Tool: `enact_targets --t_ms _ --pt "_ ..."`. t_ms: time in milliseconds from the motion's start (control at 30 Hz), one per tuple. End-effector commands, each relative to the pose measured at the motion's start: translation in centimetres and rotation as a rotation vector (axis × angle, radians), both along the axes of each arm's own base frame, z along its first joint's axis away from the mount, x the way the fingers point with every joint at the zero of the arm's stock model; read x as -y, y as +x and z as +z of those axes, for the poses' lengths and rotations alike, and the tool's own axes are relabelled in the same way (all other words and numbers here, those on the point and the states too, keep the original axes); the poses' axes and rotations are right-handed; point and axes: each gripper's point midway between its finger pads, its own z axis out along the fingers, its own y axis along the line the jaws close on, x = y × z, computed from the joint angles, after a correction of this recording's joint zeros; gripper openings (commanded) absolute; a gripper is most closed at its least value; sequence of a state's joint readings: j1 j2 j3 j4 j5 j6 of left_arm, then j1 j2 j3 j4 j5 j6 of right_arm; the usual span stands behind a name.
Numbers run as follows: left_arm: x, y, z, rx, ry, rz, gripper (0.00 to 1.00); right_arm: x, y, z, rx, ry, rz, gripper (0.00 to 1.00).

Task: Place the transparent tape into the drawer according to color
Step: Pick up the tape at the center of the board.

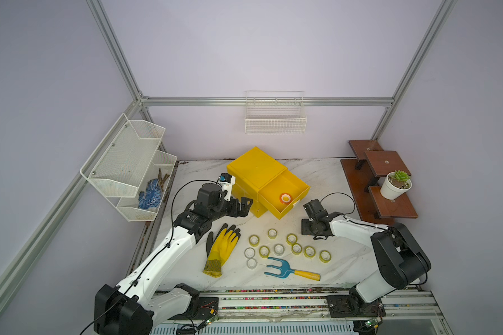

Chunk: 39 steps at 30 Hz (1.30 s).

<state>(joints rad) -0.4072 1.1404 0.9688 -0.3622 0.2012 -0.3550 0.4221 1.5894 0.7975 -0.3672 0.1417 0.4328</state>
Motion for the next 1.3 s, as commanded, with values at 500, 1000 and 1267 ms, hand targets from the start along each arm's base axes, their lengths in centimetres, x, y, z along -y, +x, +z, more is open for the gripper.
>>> enact_targets --t_ms 500,1000,1267 --pt "0.0 0.0 2.4 0.072 -0.005 -0.001 1.0 0.6 -1.4 5.1 0.079 0.112 -0.065 0.49" --pt "0.0 -0.1 2.6 0.076 -0.011 -0.004 1.0 3.2 -1.8 12.1 0.244 0.164 -0.148 0.49" --pt "0.0 -0.1 2.7 0.078 -0.012 -0.006 1.0 2.6 -1.1 20.1 0.429 0.238 -0.094 0.49"
